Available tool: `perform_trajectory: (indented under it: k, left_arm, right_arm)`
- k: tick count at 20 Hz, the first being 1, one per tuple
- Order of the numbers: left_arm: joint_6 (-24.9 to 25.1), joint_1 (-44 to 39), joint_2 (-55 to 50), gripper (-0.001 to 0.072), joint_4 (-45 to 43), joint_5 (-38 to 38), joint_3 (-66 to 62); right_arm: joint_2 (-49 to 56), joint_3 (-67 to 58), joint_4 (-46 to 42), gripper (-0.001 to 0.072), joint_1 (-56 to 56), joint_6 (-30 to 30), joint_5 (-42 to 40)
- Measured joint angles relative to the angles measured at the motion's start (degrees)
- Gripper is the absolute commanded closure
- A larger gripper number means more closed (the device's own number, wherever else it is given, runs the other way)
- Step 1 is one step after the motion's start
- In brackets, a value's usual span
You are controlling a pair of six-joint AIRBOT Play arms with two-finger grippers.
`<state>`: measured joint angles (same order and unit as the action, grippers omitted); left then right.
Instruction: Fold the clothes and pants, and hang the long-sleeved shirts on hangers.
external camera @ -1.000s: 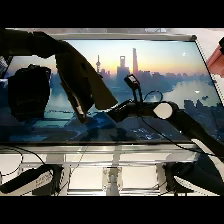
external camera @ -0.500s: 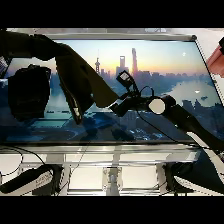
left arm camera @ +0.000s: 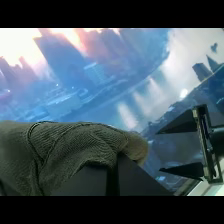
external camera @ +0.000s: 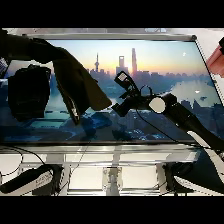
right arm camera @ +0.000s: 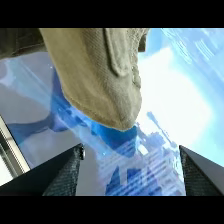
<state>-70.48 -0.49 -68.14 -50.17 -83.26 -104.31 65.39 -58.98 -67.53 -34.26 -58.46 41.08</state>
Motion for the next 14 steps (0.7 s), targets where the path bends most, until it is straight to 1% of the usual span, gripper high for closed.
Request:
perform_trajectory:
  k: [8,14]
  left_arm:
    - [0.0,0.0,0.0,0.0681,-0.7,-0.4,0.0]
    - [0.0,0.0,0.0,0.068,-0.8,-0.9,0.0]
  right_arm:
    - [1.9,0.0,4.5,0.0056,-1.9,6.6,-2.8]
    - [4.6,-0.6,7.3,0.0068,-2.5,9.5,-7.5]
